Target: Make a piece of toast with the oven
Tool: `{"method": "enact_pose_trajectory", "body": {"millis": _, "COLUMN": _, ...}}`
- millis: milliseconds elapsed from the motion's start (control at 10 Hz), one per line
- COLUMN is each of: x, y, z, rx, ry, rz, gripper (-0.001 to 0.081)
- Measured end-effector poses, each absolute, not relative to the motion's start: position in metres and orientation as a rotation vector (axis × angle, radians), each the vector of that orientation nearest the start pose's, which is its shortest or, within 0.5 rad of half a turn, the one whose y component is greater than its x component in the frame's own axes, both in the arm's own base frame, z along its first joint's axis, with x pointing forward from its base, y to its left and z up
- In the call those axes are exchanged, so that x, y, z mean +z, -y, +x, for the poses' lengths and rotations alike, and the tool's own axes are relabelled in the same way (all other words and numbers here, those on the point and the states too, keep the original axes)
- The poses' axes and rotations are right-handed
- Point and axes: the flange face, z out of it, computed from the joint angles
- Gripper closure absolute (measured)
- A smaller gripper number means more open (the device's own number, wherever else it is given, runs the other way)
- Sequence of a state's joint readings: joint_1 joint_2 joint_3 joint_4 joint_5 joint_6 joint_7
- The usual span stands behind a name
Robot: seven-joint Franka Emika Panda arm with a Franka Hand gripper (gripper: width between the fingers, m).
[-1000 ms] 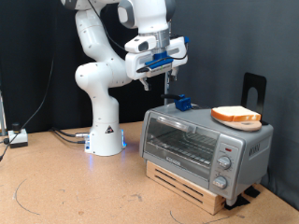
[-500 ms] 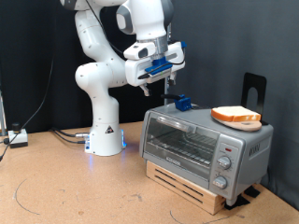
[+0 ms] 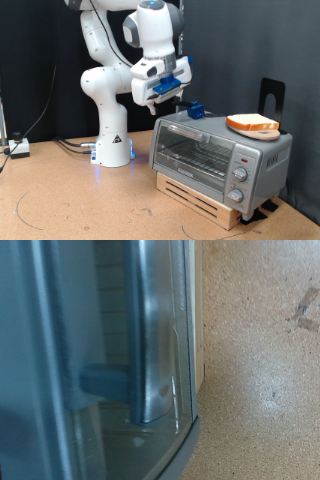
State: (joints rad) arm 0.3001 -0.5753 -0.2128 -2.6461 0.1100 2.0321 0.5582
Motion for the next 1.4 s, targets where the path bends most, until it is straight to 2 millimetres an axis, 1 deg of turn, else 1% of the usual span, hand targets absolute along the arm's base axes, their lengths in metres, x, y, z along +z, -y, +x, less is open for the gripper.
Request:
{"method": "enact_pose_trajectory", "body": {"millis": 400, "x": 0.371, "y": -0.045, "z": 0.349, "rx": 0.122, "ry": -0.74, "rz": -2.886, "gripper": -0.0001}}
{"method": "enact_pose_trajectory", "body": {"millis": 500, "x": 0.362, "y": -0.046, "z": 0.349, "rx": 0.114, "ry": -0.741, "rz": -2.891, "gripper": -0.0001}}
{"method": "enact_pose_trajectory", "body": {"millis": 600, "x": 0.356, "y": -0.046, "z": 0.349, "rx": 0.105, "ry": -0.744, "rz": -2.894, "gripper": -0.0001}}
{"method": "enact_pose_trajectory", "body": {"millis": 800, "x": 0.356, "y": -0.042, "z": 0.352, "rx": 0.085, "ry": -0.753, "rz": -2.903, "gripper": -0.0001}}
{"method": "enact_pose_trajectory", "body": {"millis": 900, "x": 0.356, "y": -0.034, "z": 0.354, "rx": 0.075, "ry": -0.774, "rz": -2.907, "gripper": -0.0001}}
{"method": "enact_pose_trajectory", "body": {"millis": 1100, "x": 0.353, "y": -0.012, "z": 0.36, "rx": 0.055, "ry": -0.829, "rz": -2.924, "gripper": -0.0001}}
{"method": "enact_pose_trajectory", "body": {"millis": 1400, "x": 0.341, "y": 0.022, "z": 0.374, "rx": 0.073, "ry": -0.92, "rz": -2.943, "gripper": -0.0001}}
